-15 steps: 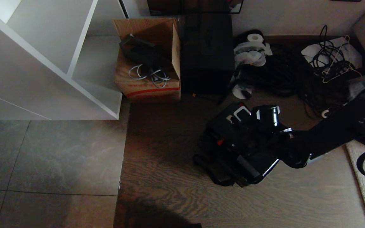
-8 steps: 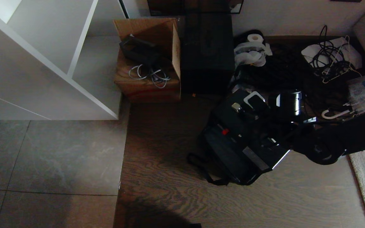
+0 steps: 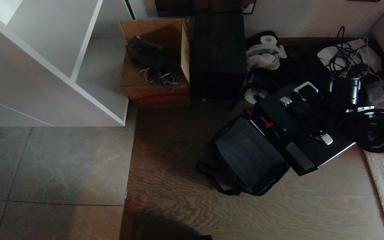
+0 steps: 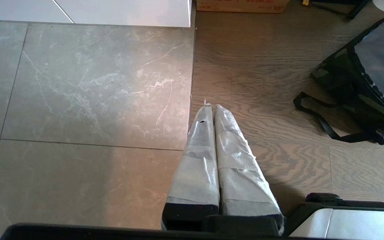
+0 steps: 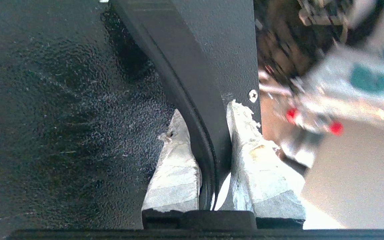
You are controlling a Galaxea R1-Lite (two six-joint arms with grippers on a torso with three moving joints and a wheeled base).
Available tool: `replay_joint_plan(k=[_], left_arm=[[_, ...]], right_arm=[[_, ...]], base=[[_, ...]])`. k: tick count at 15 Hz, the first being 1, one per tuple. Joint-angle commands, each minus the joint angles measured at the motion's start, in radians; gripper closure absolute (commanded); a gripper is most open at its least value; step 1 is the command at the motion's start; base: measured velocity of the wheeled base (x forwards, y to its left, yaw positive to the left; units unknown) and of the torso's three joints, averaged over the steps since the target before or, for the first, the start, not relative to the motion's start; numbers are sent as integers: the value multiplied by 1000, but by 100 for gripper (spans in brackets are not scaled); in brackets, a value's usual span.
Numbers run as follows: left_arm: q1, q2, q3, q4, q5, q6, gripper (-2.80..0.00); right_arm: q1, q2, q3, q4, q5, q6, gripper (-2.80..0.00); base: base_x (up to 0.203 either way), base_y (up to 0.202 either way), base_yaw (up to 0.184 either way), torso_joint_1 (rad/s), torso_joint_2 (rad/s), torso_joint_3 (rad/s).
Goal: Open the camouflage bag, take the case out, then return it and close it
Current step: Release the handle, then grip the handle again
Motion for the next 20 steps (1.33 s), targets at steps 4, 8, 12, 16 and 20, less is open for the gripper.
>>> replay_joint_plan(k=[4, 8, 12, 16, 20], left_arm=[[0, 0, -1, 0, 0, 0, 0], [0, 0, 0, 0, 0, 0, 0], [0, 0, 0, 0, 0, 0, 0], [0, 0, 0, 0, 0, 0, 0], [0, 0, 0, 0, 0, 0, 0]], right_arm=[[-164, 109, -43, 7, -5, 17, 0], [-253, 273, -163, 2, -5, 18, 0], [-303, 369, -250, -9, 10, 14, 0], [-285, 320, -133, 80, 50, 44, 0], [-266, 227, -4, 133, 128, 73, 0]], base=[[0, 0, 0, 0, 0, 0], [0, 0, 0, 1, -8, 5], [0, 0, 0, 0, 0, 0], [0, 0, 0, 0, 0, 0], [0, 0, 0, 0, 0, 0]])
